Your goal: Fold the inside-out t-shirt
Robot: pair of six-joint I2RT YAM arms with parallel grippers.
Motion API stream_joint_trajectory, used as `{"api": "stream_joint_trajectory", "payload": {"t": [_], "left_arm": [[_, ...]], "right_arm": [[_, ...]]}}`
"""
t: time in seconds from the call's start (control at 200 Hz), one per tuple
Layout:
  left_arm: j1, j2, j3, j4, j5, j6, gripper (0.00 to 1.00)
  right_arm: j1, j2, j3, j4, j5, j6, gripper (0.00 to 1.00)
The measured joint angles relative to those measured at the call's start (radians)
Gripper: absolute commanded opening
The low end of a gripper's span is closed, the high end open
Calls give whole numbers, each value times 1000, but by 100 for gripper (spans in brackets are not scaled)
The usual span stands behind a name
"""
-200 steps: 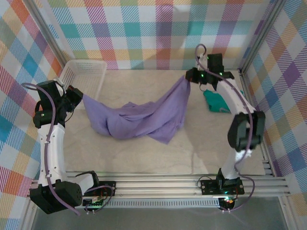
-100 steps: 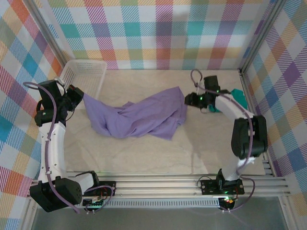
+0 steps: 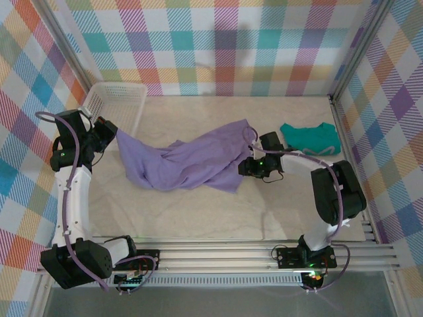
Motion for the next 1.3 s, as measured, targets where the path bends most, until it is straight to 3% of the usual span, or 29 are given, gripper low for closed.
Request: {"api": "stream_joint_trajectory", "payload": {"t": [0.285,0.46,0.885,1.3], "left_arm": [[-5,1,0,0,3,0,0],[-5,1,0,0,3,0,0],[-6,1,0,0,3,0,0],[-8,1,0,0,3,0,0]], "right_arm": [[3,33,6,20,44,-13,39],[5,42,6,68,3,-6,32],[5,48,25,101,-24,11,24],[5,109,87,135,-14,11,23]]}}
